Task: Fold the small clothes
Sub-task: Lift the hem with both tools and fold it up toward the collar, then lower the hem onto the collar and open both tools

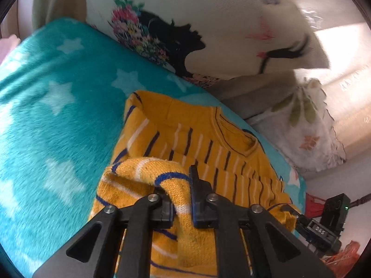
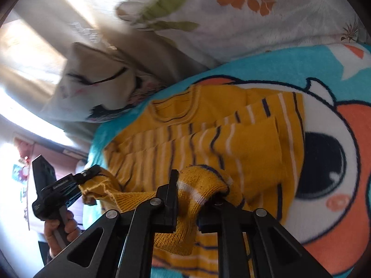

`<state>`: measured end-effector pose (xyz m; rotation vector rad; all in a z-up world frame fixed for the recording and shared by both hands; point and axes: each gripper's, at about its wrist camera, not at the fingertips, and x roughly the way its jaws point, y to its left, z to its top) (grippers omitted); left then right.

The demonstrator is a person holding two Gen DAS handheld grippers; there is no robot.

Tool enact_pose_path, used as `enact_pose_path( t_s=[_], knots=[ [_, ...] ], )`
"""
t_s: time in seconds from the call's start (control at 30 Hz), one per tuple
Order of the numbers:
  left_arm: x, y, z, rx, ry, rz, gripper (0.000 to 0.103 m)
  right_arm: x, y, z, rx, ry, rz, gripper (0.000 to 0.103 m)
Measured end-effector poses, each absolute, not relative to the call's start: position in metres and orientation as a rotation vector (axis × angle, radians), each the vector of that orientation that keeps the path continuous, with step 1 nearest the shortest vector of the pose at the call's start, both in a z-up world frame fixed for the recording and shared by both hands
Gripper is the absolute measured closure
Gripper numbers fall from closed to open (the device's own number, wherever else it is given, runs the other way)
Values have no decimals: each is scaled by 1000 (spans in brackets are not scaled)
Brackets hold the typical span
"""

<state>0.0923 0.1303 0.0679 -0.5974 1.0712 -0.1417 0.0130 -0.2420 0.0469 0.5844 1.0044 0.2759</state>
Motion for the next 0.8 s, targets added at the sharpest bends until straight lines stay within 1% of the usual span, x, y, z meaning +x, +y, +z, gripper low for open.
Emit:
enact_pose_path(
  t_s=[0.03,0.07,0.1,0.13,0.17,0.2,0.23,0.27,0.3,0.43,0.53,0.6,0.7,0.8],
  knots=[
    [100,131,64,-610,1079,-154,87,20,-243,44,597,1008,268,85],
    [105,132,61,-617,1080,-161,85,28,-245,41,616,1008,262,81],
    [109,132,60,-622,1078,-168,80,35,-247,39,638,1007,257,74],
    [115,134,58,-635,1073,-179,72,44,-250,36,663,1004,252,72],
    [119,137,57,-655,1063,-188,66,49,-252,34,681,1002,249,67],
    [122,139,57,-673,1051,-193,54,55,-254,32,702,1001,246,61],
    [125,144,57,-708,1029,-200,46,60,-255,30,726,1001,245,58],
    [129,148,57,-739,1015,-206,43,67,-256,26,756,1003,244,53],
    [131,151,57,-759,1007,-209,40,72,-258,23,784,1007,238,51],
    [146,162,59,-755,997,-161,40,88,-265,14,864,1005,226,49],
    [150,163,64,-684,1002,-115,40,94,-276,14,930,975,231,44],
    [148,161,66,-653,1006,-106,40,97,-287,15,986,943,224,34],
    [138,155,70,-597,1020,-98,40,92,-305,20,1022,911,191,34],
    [121,149,76,-539,1026,-88,40,79,-322,33,976,873,141,33]
  ],
)
